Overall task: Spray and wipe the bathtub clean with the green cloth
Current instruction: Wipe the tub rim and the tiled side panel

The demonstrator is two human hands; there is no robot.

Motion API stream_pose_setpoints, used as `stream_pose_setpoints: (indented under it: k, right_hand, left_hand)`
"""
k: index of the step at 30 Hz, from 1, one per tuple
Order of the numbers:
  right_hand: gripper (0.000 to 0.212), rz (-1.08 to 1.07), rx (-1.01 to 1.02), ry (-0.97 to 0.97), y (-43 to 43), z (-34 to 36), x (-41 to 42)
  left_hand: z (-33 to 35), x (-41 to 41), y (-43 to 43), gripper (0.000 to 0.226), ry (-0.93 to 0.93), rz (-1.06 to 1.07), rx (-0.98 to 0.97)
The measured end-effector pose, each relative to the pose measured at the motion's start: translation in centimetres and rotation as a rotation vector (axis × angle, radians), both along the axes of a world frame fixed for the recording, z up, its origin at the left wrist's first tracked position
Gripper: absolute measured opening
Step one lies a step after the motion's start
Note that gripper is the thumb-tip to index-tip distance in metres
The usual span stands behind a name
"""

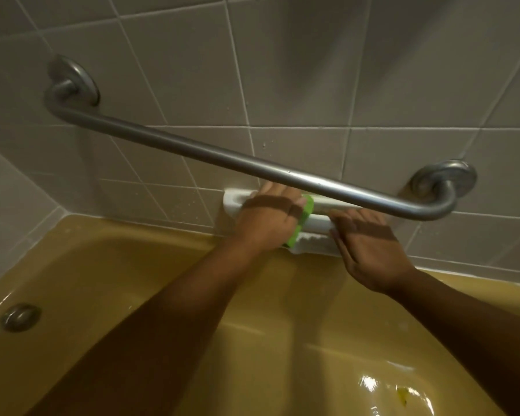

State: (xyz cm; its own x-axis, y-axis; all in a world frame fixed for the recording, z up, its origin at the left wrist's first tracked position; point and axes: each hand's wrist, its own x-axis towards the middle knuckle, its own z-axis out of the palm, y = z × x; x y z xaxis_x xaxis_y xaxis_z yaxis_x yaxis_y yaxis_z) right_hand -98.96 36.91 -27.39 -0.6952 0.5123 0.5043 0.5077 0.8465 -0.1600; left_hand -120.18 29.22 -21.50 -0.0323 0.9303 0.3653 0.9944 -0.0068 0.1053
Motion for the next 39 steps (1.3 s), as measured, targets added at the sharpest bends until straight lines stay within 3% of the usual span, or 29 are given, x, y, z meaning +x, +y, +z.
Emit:
stream_pose_setpoints:
  k: [3, 6, 9, 12, 15, 18, 22, 26, 30, 34, 36, 39]
  right_hand:
    - [0.036, 0.024, 0.010, 0.030, 0.3, -0.1, 0.3]
    - [0.036, 0.048, -0.010, 0.042, 0.3, -0.2, 0.2]
    - [0.040, 0.073, -0.091, 0.028, 0.4, -0.1, 0.5]
    - [0.042, 0.097, -0.166, 0.066, 0.4, -0.2, 1.3]
    - [0.041, 0.041, -0.100, 0.069, 0.4, -0.6, 2.6]
    - [0.036, 0.065, -0.059, 0.090, 0.8, -0.5, 3.2]
    - [0.037, 0.107, -0.040, 0.166, 0.8, -0.5, 3.7]
    - [0.042, 0.054, -0.138, 0.293, 0.4, -0.9, 4.6]
    - [0.039, 0.008, -0.226, 0.377, -0.2, -0.7, 4.7]
    - [0.024, -0.100, -0.301, 0.533, -2.1, -0.3, 5.9]
    - [0.015, -0.173, -0.274, 0.623, -3.2, 0.7, 7.4]
    - [0.025, -0.222, -0.098, 0.619, -3.8, 2.7, 8.3]
  left_hand:
    - [-0.4, -4.0, -0.8, 0.047, -0.064, 0.125, -0.032]
    - [-1.7, -3.4, -0.2, 0.043, -0.020, 0.251, 0.072]
    - [-1.4, 1.7, 1.0, 0.031, 0.091, 0.363, 0.001]
    - [-0.9, 6.1, 1.5, 0.030, 0.057, 0.192, -0.001]
    - [0.3, 4.3, 1.1, 0.037, -0.014, 0.101, -0.066]
    - [0.2, -1.0, 0.3, 0.048, -0.076, 0.153, -0.154]
    - [-1.8, -2.3, 0.5, 0.052, 0.003, 0.293, -0.017]
    - [-2.2, 2.4, 1.4, 0.031, 0.171, 0.343, -0.045]
    - [-2.1, 8.7, 2.1, 0.025, 0.081, 0.314, 0.087]
    - [-2.6, 12.2, 2.7, 0.033, 0.056, 0.275, 0.094]
    - [-3.0, 12.6, 2.8, 0.044, -0.005, 0.268, 0.030]
    - [-3.6, 12.0, 2.5, 0.050, -0.122, 0.157, 0.089]
